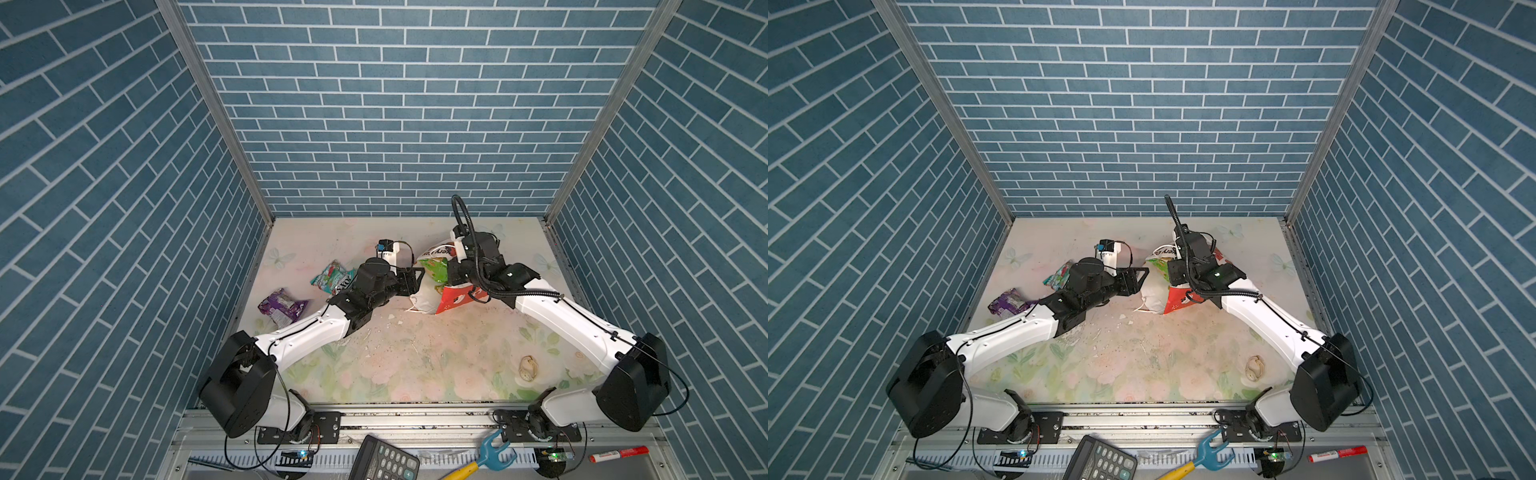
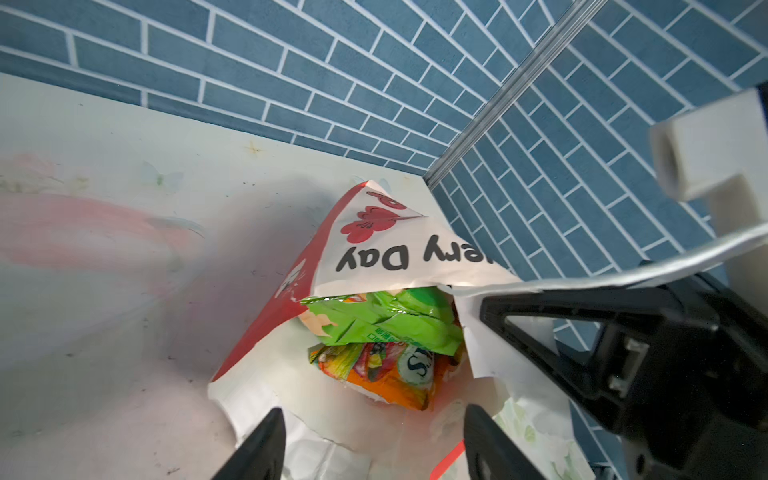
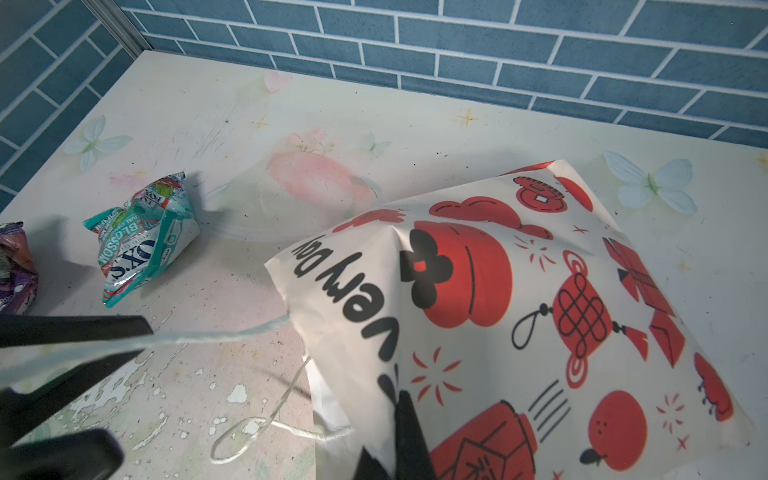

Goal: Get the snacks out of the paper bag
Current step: 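Move the left gripper back to the bag opening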

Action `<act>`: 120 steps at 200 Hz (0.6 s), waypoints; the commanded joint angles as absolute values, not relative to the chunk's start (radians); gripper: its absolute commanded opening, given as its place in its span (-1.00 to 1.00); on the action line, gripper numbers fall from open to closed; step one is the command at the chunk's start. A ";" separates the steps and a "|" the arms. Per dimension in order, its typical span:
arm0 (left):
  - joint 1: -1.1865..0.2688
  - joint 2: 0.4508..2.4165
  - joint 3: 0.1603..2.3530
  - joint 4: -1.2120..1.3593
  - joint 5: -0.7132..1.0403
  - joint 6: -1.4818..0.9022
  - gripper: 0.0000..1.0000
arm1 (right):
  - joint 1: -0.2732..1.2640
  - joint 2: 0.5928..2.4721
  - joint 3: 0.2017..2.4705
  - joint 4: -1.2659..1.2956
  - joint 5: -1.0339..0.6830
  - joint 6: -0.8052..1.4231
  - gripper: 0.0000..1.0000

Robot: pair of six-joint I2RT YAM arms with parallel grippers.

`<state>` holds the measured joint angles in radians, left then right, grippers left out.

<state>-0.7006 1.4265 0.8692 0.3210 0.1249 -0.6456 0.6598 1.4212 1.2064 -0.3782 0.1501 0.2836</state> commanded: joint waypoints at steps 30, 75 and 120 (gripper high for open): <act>-0.733 1.479 0.882 0.425 0.181 -0.695 0.28 | 0.662 1.418 1.272 -0.392 0.181 0.321 -1.00; -0.732 1.520 0.883 0.459 0.202 -0.717 0.29 | 0.661 1.424 1.279 -0.401 0.181 0.328 -1.00; -0.732 1.574 0.935 0.417 0.211 -0.777 0.46 | 0.663 1.423 1.282 -0.402 0.181 0.331 -1.00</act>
